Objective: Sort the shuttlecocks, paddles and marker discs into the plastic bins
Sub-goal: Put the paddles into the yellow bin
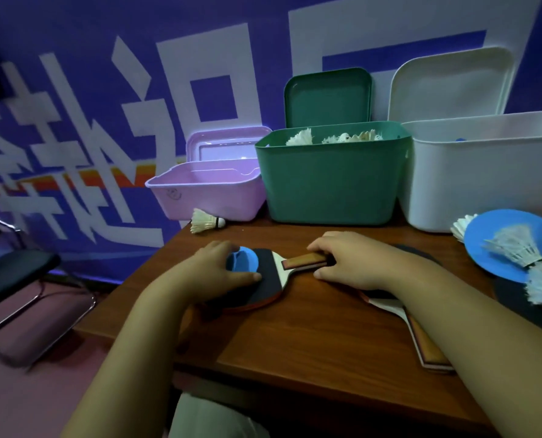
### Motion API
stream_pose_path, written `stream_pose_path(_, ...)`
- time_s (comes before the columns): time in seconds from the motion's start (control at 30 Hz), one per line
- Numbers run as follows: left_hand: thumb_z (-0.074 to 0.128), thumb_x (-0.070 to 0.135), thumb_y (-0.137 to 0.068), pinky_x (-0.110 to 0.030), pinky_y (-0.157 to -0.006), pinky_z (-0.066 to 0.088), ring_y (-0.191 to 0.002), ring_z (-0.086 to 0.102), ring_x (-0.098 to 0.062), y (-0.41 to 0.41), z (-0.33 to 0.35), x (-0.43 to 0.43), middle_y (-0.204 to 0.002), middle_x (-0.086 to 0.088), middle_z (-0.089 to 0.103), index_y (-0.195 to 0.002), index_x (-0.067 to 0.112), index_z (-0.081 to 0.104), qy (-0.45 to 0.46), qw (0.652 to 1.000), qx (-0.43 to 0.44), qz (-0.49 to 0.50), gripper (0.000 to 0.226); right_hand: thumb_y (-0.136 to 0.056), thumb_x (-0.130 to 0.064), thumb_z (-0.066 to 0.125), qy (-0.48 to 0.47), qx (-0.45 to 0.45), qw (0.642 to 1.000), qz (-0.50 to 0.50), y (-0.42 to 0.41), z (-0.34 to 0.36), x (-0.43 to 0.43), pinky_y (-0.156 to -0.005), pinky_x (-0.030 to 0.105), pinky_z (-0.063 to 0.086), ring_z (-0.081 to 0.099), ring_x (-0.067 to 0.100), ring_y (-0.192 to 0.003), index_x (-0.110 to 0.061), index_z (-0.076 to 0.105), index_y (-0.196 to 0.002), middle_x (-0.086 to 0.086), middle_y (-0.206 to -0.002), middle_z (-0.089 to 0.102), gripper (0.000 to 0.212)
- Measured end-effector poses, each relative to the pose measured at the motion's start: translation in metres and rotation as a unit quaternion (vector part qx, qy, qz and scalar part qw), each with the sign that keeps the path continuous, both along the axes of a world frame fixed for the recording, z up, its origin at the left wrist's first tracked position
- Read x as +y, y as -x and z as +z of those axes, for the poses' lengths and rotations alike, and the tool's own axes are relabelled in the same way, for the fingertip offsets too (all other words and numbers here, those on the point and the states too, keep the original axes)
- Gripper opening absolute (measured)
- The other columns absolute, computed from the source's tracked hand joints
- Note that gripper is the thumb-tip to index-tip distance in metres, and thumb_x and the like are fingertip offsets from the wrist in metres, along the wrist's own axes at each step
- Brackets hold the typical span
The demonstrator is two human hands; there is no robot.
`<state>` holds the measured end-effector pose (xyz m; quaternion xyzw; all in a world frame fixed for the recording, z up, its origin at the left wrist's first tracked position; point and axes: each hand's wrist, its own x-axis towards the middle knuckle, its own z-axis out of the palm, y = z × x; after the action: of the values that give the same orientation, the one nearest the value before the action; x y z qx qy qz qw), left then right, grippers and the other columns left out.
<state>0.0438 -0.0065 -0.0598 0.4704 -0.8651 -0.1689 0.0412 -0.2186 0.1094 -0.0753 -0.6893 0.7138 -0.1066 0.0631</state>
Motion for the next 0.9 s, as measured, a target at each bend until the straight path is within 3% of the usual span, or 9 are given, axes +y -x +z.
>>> stream_pose_path(0.1, 0.068, 0.071, -0.084, -0.037, -0.109, 0.046, -0.125, 0.050, -0.013, -0.005, -0.013, 0.002, -0.149, 0.008, 0.046, -0.149, 0.031, 0.048, 0.009, 0.999, 0.032, 0.002, 0.079, -0.099, -0.043, 0.068, 0.006, -0.004, 1.000, 0.004, 0.001, -0.003, 0.000, -0.107, 0.036, 0.048, 0.055, 0.011, -0.122, -0.036, 0.058, -0.145, -0.014, -0.132, 0.058, 0.047)
stream_pose_path(0.3, 0.073, 0.059, -0.087, -0.027, -0.085, 0.048, -0.102, 0.057, -0.008, -0.006, -0.017, 0.009, -0.126, 0.009, 0.060, -0.134, 0.030, 0.064, 0.076, 0.994, 0.074, 0.024, 0.055, -0.100, -0.039, 0.068, 0.016, -0.022, 1.000, 0.012, 0.002, -0.007, 0.003, -0.102, 0.037, 0.051, 0.057, 0.006, -0.111, -0.040, 0.065, -0.135, -0.018, -0.122, 0.059, 0.034)
stream_pose_path(0.43, 0.065, 0.044, -0.094, -0.040, -0.076, 0.061, -0.085, 0.066, -0.011, -0.003, -0.016, 0.016, -0.100, 0.007, 0.071, -0.103, 0.030, 0.077, 0.120, 0.985, 0.118, 0.030, 0.021, -0.100, -0.040, 0.068, 0.019, -0.029, 0.999, 0.016, 0.003, -0.007, 0.005, -0.099, 0.035, 0.051, 0.056, 0.004, -0.109, -0.042, 0.066, -0.131, -0.020, -0.117, 0.058, 0.032)
stream_pose_path(0.53, 0.054, 0.033, -0.102, -0.047, -0.066, 0.058, -0.073, 0.065, -0.020, -0.003, -0.013, 0.018, -0.079, -0.002, 0.066, -0.087, 0.020, 0.069, 0.153, 0.978, 0.141, 0.029, 0.025, -0.101, -0.040, 0.066, 0.020, -0.049, 0.998, 0.023, 0.003, -0.008, 0.006, -0.100, 0.033, 0.048, 0.053, 0.004, -0.111, -0.042, 0.063, -0.135, -0.019, -0.118, 0.056, 0.034)
stream_pose_path(0.6, 0.051, 0.032, -0.106, -0.044, -0.068, 0.058, -0.072, 0.063, -0.018, -0.004, -0.012, 0.017, -0.079, 0.000, 0.064, -0.089, 0.021, 0.066, 0.192, 0.970, 0.145, 0.030, 0.025, -0.103, -0.042, 0.063, 0.023, -0.055, 0.998, 0.036, 0.002, -0.008, 0.007, -0.102, 0.032, 0.043, 0.048, 0.005, -0.115, -0.042, 0.063, -0.136, -0.019, -0.118, 0.055, 0.033)
stream_pose_path(0.7, 0.054, 0.023, -0.106, -0.037, -0.077, 0.057, -0.088, 0.065, -0.019, -0.005, -0.009, 0.014, -0.095, 0.000, 0.069, -0.106, 0.019, 0.067, 0.240, 0.957, 0.160, 0.033, 0.014, -0.102, -0.050, 0.060, 0.032, -0.067, 0.996, 0.055, 0.001, -0.008, 0.010, -0.098, 0.031, 0.043, 0.046, 0.003, -0.112, -0.043, 0.064, -0.125, -0.020, -0.114, 0.055, 0.024)
stream_pose_path(0.8, 0.065, 0.014, -0.101, -0.034, -0.089, 0.055, -0.109, 0.065, -0.025, -0.007, -0.002, 0.011, -0.118, -0.006, 0.068, -0.129, 0.019, 0.064, 0.232, 0.964, 0.119, 0.045, 0.029, -0.102, -0.055, 0.058, 0.048, -0.077, 0.994, 0.065, 0.000, -0.005, 0.013, -0.092, 0.026, 0.043, 0.048, 0.000, -0.109, -0.043, 0.062, -0.120, -0.020, -0.111, 0.055, 0.022)
stream_pose_path(0.9, 0.066, 0.021, -0.102, -0.029, -0.083, 0.055, -0.105, 0.064, -0.019, -0.011, 0.004, 0.009, -0.120, -0.003, 0.069, -0.131, 0.024, 0.064, 0.203, 0.967, 0.149, 0.049, 0.030, -0.105, -0.053, 0.054, 0.074, -0.100, 0.990, 0.061, -0.001, -0.003, 0.014, -0.081, 0.023, 0.041, 0.053, -0.004, -0.101, -0.043, 0.062, -0.120, -0.021, -0.109, 0.059, 0.019)
